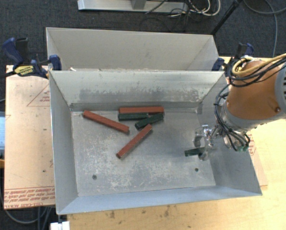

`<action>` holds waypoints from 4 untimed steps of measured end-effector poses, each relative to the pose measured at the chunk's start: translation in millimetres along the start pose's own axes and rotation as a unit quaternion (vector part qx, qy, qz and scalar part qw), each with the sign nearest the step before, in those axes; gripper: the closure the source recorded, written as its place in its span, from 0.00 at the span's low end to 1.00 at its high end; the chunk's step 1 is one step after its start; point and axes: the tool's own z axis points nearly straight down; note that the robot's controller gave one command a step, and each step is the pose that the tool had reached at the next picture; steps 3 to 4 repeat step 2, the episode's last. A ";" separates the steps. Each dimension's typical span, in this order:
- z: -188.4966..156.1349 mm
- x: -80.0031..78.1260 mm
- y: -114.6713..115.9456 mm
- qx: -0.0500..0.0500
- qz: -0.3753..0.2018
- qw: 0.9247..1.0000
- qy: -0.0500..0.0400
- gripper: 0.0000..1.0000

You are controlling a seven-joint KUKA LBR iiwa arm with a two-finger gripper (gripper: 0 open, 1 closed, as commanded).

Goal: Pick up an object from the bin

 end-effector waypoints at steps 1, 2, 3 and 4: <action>-4.9 -0.9 0.4 -0.001 0.000 1.000 0.003 1.00; -54.6 -3.4 0.9 0.000 -0.001 1.000 0.001 1.00; -54.6 -3.4 0.9 0.000 -0.001 1.000 0.001 1.00; -54.6 -3.4 0.9 0.000 -0.001 1.000 0.001 1.00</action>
Offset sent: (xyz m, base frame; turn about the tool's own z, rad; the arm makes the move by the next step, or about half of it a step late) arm 0.0000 0.0001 0.0050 0.0000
